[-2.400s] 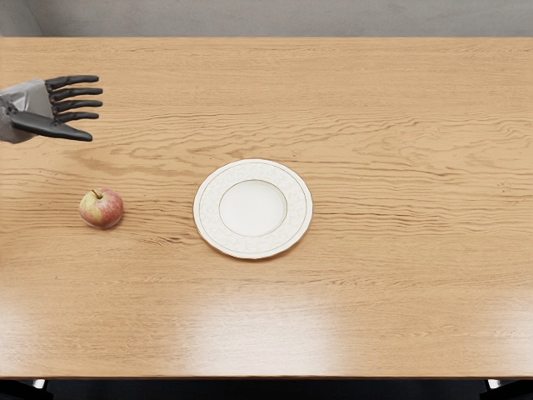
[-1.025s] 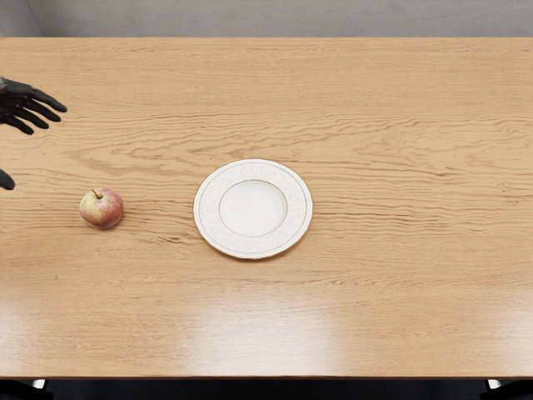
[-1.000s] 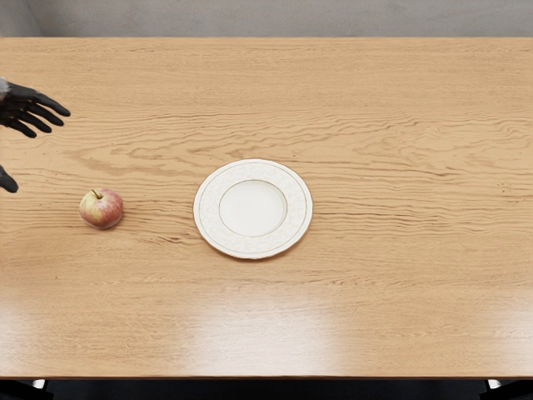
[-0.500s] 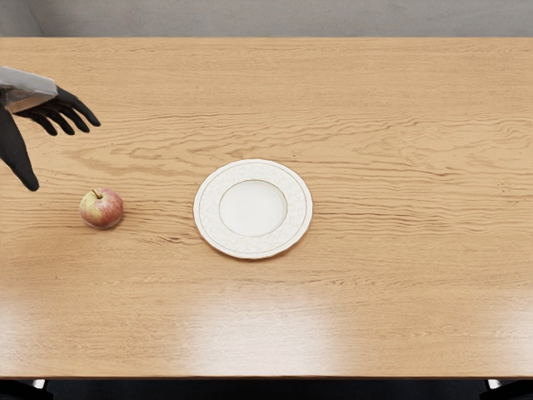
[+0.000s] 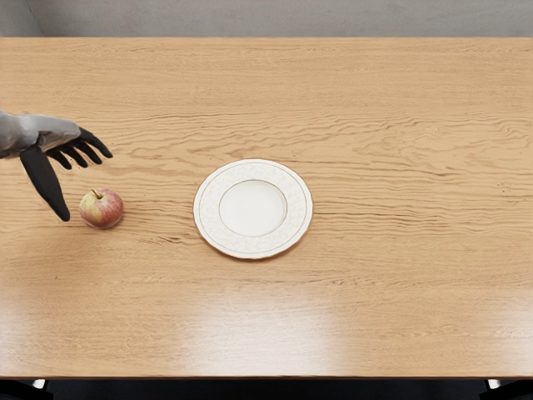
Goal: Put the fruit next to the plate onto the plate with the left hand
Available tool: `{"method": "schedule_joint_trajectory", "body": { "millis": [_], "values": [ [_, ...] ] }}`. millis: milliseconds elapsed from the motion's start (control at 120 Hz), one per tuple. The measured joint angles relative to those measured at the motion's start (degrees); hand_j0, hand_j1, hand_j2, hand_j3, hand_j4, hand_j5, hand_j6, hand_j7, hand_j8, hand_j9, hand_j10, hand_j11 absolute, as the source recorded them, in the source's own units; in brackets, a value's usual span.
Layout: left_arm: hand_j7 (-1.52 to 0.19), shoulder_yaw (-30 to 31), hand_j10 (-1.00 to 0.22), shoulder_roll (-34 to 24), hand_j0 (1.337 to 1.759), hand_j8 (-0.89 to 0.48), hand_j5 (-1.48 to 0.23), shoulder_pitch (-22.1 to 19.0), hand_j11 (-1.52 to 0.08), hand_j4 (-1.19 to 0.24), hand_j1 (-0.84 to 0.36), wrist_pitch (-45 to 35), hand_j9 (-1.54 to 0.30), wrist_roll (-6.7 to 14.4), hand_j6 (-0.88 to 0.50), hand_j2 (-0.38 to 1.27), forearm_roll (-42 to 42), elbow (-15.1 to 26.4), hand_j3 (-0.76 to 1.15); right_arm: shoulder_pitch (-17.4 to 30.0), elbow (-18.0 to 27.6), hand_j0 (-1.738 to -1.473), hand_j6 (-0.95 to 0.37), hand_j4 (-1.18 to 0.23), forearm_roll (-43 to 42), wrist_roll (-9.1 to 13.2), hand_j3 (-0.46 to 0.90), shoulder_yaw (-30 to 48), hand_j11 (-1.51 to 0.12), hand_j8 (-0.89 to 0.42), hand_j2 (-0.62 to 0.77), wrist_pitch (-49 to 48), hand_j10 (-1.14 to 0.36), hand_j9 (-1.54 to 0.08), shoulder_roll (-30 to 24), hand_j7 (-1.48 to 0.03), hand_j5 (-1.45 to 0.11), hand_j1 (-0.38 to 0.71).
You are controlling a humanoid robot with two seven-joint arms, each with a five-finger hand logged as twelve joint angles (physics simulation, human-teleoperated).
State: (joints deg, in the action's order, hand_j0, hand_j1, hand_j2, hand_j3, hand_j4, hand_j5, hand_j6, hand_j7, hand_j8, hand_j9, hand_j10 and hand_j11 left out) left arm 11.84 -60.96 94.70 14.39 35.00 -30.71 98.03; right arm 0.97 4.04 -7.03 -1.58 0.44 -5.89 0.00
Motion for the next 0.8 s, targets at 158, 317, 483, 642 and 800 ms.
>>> {"method": "schedule_joint_trajectory", "body": {
  "millis": [158,317,483,642,800],
  "values": [
    [-0.32,6.6,-0.25,8.0,1.658,-0.25,-0.32,4.7,-0.32,-0.25,0.06,-11.2,-0.32,0.0,-0.25,0.05,0.1,0.4,0.00,0.0,0.0,-1.658,-0.04,-0.04,0.0,0.0,0.00,0.0,-0.05,-0.04,-0.01,0.0,-0.04,-0.05,0.0,-0.05,-0.05,-0.31],
    [-0.32,15.9,-0.25,9.2,1.658,-0.25,-0.32,8.6,-0.32,-0.25,0.06,-18.6,-0.32,0.0,-0.25,0.05,2.6,0.5,0.00,0.0,0.0,-1.658,-0.04,-0.04,0.0,0.0,0.00,0.0,-0.05,-0.04,-0.01,0.0,-0.04,-0.05,0.0,-0.05,-0.05,-0.31],
    [-0.32,23.2,-0.25,10.8,1.658,-0.25,-0.32,10.1,-0.32,-0.25,0.06,-20.9,-0.32,0.0,-0.25,0.05,6.5,0.5,0.00,0.0,0.0,-1.658,-0.04,-0.04,0.0,0.0,0.00,0.0,-0.05,-0.04,-0.01,0.0,-0.04,-0.05,0.0,-0.05,-0.05,-0.31],
    [-0.32,25.7,-0.25,13.0,1.658,-0.25,-0.32,10.1,-0.32,-0.25,0.06,-21.3,-0.32,0.0,-0.25,0.05,8.2,-0.2,0.00,0.0,0.0,-1.658,-0.04,-0.04,0.0,0.0,0.00,0.0,-0.05,-0.04,-0.01,0.0,-0.04,-0.05,0.0,-0.05,-0.05,-0.31],
    [-0.32,26.0,-0.25,15.6,1.658,-0.25,-0.32,10.2,-0.32,-0.25,0.06,-21.4,-0.32,0.0,-0.25,0.05,8.6,-3.3,0.00,0.0,0.0,-1.658,-0.04,-0.04,0.0,0.0,0.00,0.0,-0.05,-0.04,-0.01,0.0,-0.04,-0.05,0.0,-0.05,-0.05,-0.31]
  ]
}}
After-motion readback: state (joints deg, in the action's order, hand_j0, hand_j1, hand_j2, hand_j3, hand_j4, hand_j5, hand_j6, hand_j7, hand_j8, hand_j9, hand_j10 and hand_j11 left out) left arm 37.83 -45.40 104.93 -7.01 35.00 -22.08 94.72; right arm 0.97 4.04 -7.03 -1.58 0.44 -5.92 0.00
